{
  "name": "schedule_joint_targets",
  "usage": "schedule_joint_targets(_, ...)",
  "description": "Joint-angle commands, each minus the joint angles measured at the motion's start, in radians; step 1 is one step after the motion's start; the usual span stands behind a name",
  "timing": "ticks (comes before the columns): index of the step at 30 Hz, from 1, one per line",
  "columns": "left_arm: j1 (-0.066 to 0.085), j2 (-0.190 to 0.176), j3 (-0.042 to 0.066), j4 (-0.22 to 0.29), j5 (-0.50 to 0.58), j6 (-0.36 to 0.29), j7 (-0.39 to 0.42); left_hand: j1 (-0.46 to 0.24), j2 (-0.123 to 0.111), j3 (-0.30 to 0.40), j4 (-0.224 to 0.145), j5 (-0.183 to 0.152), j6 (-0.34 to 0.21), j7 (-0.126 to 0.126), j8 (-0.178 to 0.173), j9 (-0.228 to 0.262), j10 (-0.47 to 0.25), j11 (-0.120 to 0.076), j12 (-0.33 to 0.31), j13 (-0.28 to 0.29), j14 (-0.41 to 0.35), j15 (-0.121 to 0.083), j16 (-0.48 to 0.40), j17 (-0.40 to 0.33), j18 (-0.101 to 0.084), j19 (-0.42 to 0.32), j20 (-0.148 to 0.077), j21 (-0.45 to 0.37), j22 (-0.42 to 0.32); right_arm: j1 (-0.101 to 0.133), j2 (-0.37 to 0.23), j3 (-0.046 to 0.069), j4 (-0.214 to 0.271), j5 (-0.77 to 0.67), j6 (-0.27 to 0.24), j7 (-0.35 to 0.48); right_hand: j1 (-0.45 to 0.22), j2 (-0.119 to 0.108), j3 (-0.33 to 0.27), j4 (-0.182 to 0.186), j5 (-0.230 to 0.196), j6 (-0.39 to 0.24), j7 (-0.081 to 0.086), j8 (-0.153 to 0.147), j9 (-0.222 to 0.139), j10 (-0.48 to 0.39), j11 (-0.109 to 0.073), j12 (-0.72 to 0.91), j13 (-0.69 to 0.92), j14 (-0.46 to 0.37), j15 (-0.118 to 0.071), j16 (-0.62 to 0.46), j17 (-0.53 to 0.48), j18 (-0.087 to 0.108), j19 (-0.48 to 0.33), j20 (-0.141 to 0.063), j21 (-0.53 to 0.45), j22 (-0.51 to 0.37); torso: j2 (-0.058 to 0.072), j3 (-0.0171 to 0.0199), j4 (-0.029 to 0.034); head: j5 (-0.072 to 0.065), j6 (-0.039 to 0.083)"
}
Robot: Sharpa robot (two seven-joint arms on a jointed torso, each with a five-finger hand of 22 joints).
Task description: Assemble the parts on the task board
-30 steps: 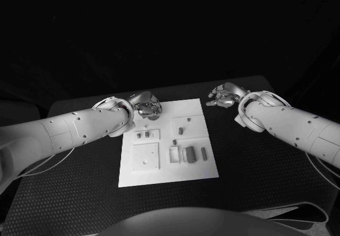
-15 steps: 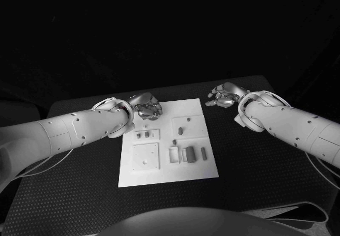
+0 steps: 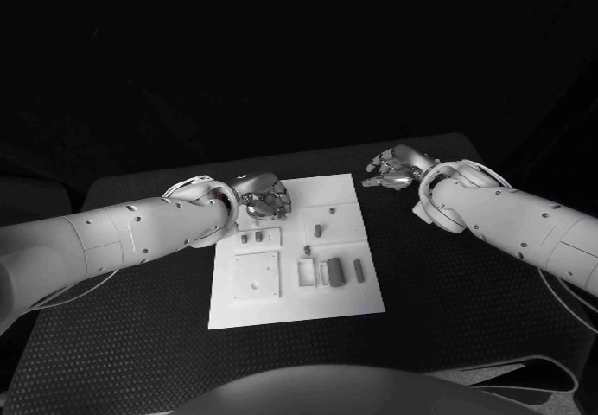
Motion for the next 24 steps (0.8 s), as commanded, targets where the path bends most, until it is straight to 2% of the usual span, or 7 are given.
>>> schedule_joint_targets(1, -0.001, -0.003, -0.001, 0.019, -0.144, 0.026, 0.043, 0.025, -0.006, -0.012, 0.000, 0.004, 0.005, -0.004, 0.000, -0.003, -0.018, -0.001, 0.030, 0.018, -0.012, 0.000, 0.009, 0.007, 0.107, -0.011, -0.001, 0.007, 0.024, 0.000, 0.000, 0.000, 0.000, -0.011, 0.004, 0.003, 0.010, 0.002, 0.001, -0.006, -0.001, 0.000, 0.009, 0.006, -0.001, -0.007, 0.000, 0.003, 0.001, -0.006, 0.000, -0.003, -0.002, 0.015, 0.000, -0.005, -0.004, 0.017, 0.000, 0.0007, -0.0007, 0.000, 0.001)
schedule_joint_targets(8, -0.006, -0.015, -0.003, 0.057, -0.224, -0.024, 0.080, 0.054, -0.019, -0.021, 0.000, 0.007, 0.015, -0.006, -0.005, -0.009, -0.090, -0.004, 0.161, 0.095, -0.032, -0.003, 0.011, 0.019, 0.099, -0.031, -0.002, 0.016, 0.022, 0.000, -0.001, 0.000, -0.001, -0.011, 0.005, 0.003, 0.010, 0.002, 0.001, -0.006, -0.001, 0.000, 0.009, 0.006, -0.001, -0.006, 0.000, 0.004, 0.001, -0.006, 0.000, -0.003, -0.002, 0.015, 0.000, -0.005, -0.004, 0.017, 0.000, -0.0001, 0.0002, -0.001, 0.002)
schedule_joint_targets(10, -0.008, -0.017, -0.003, 0.066, -0.240, -0.033, 0.089, 0.059, -0.023, -0.019, -0.001, 0.007, 0.018, -0.007, -0.007, -0.011, -0.126, -0.005, 0.221, 0.127, -0.034, -0.004, 0.011, 0.022, 0.097, -0.034, -0.004, 0.019, 0.022, 0.000, -0.002, 0.000, -0.001, -0.011, 0.005, 0.003, 0.010, 0.002, 0.000, -0.006, -0.001, 0.000, 0.009, 0.006, -0.001, -0.006, 0.000, 0.004, 0.001, -0.006, 0.000, -0.003, -0.002, 0.015, 0.001, -0.005, -0.004, 0.017, 0.000, -0.0004, 0.0002, -0.002, 0.002)
schedule_joint_targets(14, -0.010, -0.017, -0.003, 0.083, -0.263, -0.043, 0.098, 0.065, -0.024, -0.015, 0.000, 0.008, 0.022, -0.011, -0.006, -0.011, -0.156, -0.007, 0.283, 0.157, -0.038, -0.006, 0.012, 0.027, 0.095, -0.037, -0.005, 0.023, 0.023, 0.000, -0.002, 0.000, -0.002, -0.011, 0.006, 0.003, 0.009, 0.002, 0.000, -0.006, -0.001, 0.000, 0.009, 0.006, -0.001, -0.006, 0.000, 0.004, 0.001, -0.006, 0.000, -0.003, -0.002, 0.015, 0.001, -0.005, -0.004, 0.017, 0.000, -0.0001, 0.0001, -0.003, 0.001)
schedule_joint_targets(17, -0.010, -0.011, -0.004, 0.095, -0.279, -0.040, 0.099, 0.067, -0.024, -0.015, -0.001, 0.008, 0.018, -0.012, -0.011, -0.013, -0.198, -0.008, 0.351, 0.192, -0.041, -0.006, 0.016, 0.033, 0.094, -0.039, -0.007, 0.028, 0.023, 0.000, -0.001, 0.000, -0.003, -0.011, 0.006, 0.004, 0.008, 0.002, 0.000, -0.006, -0.001, 0.000, 0.009, 0.006, -0.001, -0.006, 0.000, 0.004, 0.001, -0.006, 0.000, -0.003, -0.002, 0.015, 0.001, -0.005, -0.004, 0.017, 0.001, -0.0003, 0.0000, -0.003, 0.001)
schedule_joint_targets(19, -0.011, -0.005, -0.004, 0.104, -0.297, -0.033, 0.098, 0.068, -0.021, -0.016, 0.001, 0.008, 0.010, -0.014, -0.017, -0.016, -0.244, -0.011, 0.435, 0.232, -0.044, -0.006, 0.023, 0.040, 0.094, -0.041, -0.008, 0.036, 0.024, 0.000, 0.000, 0.000, -0.003, -0.011, 0.007, 0.004, 0.007, 0.003, -0.001, -0.005, -0.001, 0.000, 0.010, 0.006, -0.001, -0.006, 0.000, 0.004, 0.001, -0.006, 0.000, -0.003, -0.002, 0.015, 0.001, -0.005, -0.004, 0.017, 0.001, 0.0003, -0.0005, -0.003, 0.000)
schedule_joint_targets(24, -0.012, 0.011, -0.004, 0.108, -0.348, 0.004, 0.076, 0.062, -0.019, -0.021, -0.002, 0.005, -0.010, -0.018, -0.029, -0.022, -0.319, -0.013, 0.568, 0.288, -0.060, -0.008, 0.041, 0.053, 0.091, -0.054, -0.010, 0.056, 0.025, 0.000, 0.000, -0.001, -0.004, -0.011, 0.007, 0.004, 0.006, 0.003, -0.001, -0.004, -0.001, 0.000, 0.010, 0.007, -0.001, -0.006, 0.000, 0.004, 0.001, -0.006, 0.000, -0.003, -0.002, 0.015, 0.001, -0.004, -0.004, 0.017, 0.001, 0.0008, -0.0009, -0.005, -0.002)
